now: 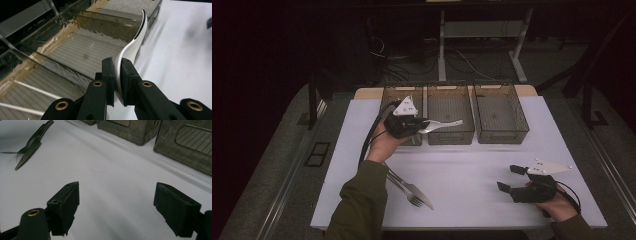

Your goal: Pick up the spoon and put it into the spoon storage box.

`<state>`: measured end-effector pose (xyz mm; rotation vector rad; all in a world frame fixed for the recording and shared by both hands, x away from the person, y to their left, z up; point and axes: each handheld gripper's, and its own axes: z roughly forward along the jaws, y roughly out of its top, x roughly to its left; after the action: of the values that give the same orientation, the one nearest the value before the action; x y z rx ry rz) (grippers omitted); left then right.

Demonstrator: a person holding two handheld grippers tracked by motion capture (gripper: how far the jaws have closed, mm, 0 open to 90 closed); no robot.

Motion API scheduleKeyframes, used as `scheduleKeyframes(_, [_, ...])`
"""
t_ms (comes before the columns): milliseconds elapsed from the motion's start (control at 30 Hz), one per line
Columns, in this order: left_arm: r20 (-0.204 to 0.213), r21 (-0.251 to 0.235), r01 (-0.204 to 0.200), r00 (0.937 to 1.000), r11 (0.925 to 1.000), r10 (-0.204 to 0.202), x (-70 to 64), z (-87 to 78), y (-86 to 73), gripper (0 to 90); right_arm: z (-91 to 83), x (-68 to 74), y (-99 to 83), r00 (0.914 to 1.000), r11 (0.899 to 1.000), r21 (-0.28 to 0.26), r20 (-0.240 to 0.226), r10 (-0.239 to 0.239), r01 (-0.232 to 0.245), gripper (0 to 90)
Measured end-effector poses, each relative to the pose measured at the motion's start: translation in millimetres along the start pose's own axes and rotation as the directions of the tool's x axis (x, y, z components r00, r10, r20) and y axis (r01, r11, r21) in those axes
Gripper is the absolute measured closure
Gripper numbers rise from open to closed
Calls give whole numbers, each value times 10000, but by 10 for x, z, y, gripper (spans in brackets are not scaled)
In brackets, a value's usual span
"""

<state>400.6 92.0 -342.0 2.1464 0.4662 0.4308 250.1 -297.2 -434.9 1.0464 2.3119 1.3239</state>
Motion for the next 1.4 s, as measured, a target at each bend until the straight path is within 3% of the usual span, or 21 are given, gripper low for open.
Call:
scheduleKeyframes(300, [40, 269, 97, 9999, 9996, -98, 72, 370, 154, 818, -7, 1, 2, 10000, 10000, -54, -36, -15, 15, 205])
scheduleKeyframes(433, [48, 304, 341, 9994, 9990, -343, 101, 543, 146, 818, -12, 4, 3, 10000, 10000, -67, -55, -11, 10, 205])
scheduleKeyframes(633, [0, 948, 349, 9994, 9949, -351, 132, 701, 77, 817, -17, 0, 2, 10000, 10000, -84, -57, -10, 10, 206])
scheduleKeyframes(867, [12, 1327, 468, 9989, 9900, -474, 145, 774, 11, 811, -18, 0, 3, 10000, 10000, -89, -60, -6, 5, 205])
scheduleKeyframes(1000, [73, 1365, 523, 9985, 9893, -538, 150, 786, 3, 760, -19, -1, 3, 10000, 10000, -88, -55, -6, 5, 205])
scheduleKeyframes(1233, [160, 832, 784, 9967, 9934, -800, 151, 734, 43, 682, -18, -5, 3, 10000, 10000, -85, -61, 6, -7, 205])
scheduleKeyframes(1400, [419, 526, 1021, 9937, 9934, -1043, 140, 700, 68, 576, -19, -5, 2, 10000, 10000, -87, -51, 14, -15, 205])
